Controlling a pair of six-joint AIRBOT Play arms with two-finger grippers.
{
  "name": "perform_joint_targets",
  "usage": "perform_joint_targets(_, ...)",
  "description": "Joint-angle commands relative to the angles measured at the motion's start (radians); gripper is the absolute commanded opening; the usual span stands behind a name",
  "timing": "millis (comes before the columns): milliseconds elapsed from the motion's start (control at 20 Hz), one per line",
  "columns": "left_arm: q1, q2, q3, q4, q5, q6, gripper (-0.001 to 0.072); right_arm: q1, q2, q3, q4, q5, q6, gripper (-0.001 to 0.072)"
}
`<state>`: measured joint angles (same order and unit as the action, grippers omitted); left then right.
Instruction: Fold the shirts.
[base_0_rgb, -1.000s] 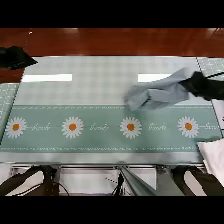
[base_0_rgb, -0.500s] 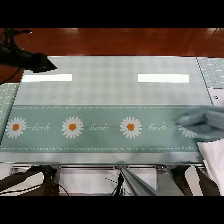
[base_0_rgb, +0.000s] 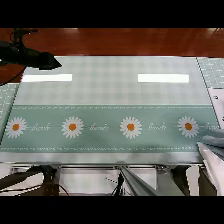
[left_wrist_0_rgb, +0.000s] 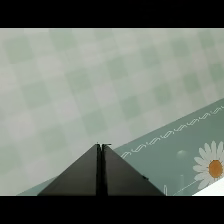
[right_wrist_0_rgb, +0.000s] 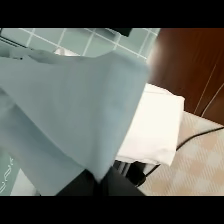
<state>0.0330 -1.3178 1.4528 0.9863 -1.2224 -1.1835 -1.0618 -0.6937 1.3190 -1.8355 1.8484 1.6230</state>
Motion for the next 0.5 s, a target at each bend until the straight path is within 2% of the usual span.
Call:
perform_joint_targets(0,-0.001,-0.001,0.001,0.0,0.057,0.01,0.0036,-0.055,0.017,-0.045,-0.077,0.008,-0.025,0.0017)
perform_joint_targets(100,-0.001,-0.001,0.001,0.0,0.069,0.011,0.0035,-0.061,0.025,-0.078,-0.162,0.008,-0.043,0.0019)
perform_joint_targets(150,-0.001,-0.001,0.001,0.0,0.071,0.014,0.0035,-0.061,0.033,-0.09,-0.192,0.008,-0.071,0.0051)
perform_joint_targets(200,-0.001,-0.001,0.002,0.0,0.07,0.014,0.0036,-0.061,0.042,-0.093,-0.205,0.007,-0.095,0.0218)
perform_joint_targets(250,-0.001,0.0,0.004,0.0,0.065,0.013,0.0035,-0.061,0.05,-0.092,-0.218,0.001,-0.104,0.0346)
perform_joint_targets(450,-0.002,0.014,0.048,0.002,0.032,0.03,0.0035,-0.061,0.053,-0.092,-0.2,-0.065,-0.099,0.0363)
